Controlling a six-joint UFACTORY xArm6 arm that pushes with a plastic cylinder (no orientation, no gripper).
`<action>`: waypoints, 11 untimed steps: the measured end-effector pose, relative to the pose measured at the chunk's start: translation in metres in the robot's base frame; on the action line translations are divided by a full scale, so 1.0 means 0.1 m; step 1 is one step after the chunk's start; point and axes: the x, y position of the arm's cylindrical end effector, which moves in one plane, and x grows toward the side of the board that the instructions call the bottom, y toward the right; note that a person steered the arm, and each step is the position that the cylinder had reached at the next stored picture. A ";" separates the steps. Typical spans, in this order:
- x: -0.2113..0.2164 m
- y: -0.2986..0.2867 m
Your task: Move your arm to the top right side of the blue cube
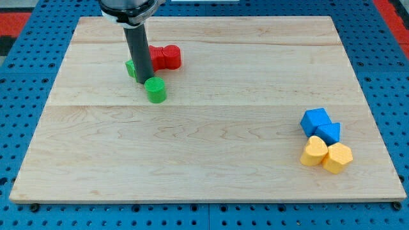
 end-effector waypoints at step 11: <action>1.21 4.39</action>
